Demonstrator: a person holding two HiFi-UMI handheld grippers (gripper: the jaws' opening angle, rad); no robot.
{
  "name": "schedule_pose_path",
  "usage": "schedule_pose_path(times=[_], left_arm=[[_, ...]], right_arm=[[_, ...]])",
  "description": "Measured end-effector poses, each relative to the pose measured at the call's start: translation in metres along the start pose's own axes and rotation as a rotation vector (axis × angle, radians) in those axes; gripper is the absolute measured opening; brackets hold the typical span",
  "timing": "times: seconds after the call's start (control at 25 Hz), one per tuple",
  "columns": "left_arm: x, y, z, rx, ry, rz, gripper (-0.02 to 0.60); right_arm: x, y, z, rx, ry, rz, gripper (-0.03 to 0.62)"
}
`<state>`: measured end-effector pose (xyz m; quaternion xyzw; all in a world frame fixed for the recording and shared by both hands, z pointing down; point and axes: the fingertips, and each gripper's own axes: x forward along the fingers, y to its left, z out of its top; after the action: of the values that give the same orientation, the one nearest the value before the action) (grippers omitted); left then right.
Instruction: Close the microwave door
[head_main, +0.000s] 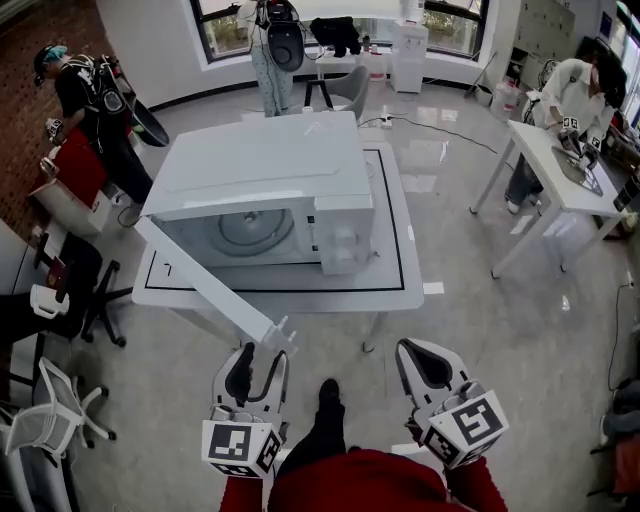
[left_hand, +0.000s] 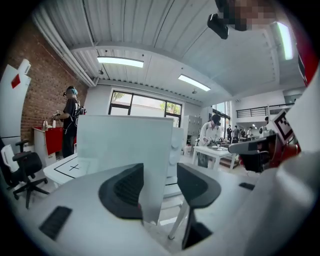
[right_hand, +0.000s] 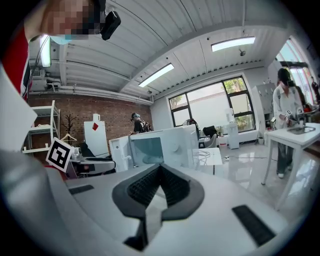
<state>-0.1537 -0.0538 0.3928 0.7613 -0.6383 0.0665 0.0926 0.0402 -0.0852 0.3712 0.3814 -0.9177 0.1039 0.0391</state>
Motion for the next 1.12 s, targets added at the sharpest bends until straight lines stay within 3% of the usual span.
schedule_pose_path(times=[0.56, 1.12], left_arm=[[0.037, -0.012, 0.005, 0.024, 0.022, -0.128, 0.21], [0.071, -0.01, 0.016, 0.03, 0.002, -0.175, 0.209]], right_arm=[[0.042, -0.011, 0.004, 0.026, 0.038, -0.026, 0.012], [0.054, -0.019, 0.005, 0.006, 0.031, -0.044, 0.012]])
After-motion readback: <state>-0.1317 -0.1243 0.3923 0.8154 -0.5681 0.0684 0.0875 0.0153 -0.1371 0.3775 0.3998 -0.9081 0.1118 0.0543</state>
